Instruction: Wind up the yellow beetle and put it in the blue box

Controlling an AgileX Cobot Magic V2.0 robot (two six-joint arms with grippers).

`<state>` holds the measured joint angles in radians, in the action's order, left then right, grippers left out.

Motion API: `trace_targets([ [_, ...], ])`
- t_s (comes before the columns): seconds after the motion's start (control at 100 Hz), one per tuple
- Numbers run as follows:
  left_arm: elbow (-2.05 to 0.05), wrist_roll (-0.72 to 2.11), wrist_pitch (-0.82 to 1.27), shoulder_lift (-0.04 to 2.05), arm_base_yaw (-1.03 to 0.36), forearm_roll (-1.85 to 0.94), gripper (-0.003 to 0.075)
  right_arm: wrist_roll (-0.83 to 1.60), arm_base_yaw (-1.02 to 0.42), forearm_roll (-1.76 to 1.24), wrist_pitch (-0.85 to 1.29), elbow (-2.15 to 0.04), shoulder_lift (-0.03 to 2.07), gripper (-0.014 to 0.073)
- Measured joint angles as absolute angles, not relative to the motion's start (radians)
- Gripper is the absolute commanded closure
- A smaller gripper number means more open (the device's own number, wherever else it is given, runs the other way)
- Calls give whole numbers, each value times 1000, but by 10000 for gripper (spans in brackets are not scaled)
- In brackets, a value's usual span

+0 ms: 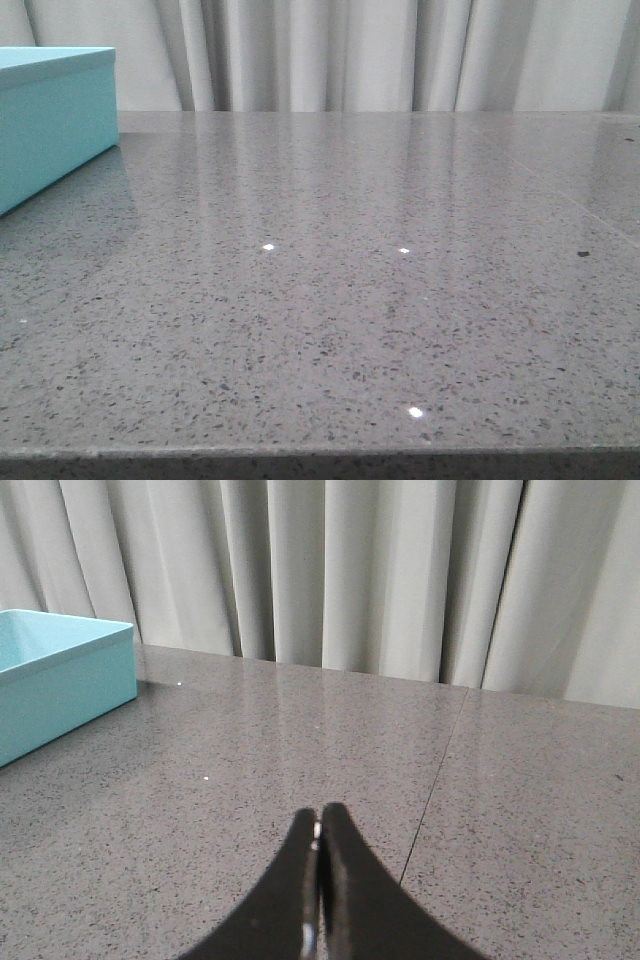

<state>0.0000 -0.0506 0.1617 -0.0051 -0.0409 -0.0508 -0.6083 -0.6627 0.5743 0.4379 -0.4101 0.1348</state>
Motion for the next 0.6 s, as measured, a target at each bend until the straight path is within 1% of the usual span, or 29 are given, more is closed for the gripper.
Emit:
trace_targets([
  [0.6,0,-52,188,-5,-45,-51,739,-607,-663,574,440,-410,135,661],
])
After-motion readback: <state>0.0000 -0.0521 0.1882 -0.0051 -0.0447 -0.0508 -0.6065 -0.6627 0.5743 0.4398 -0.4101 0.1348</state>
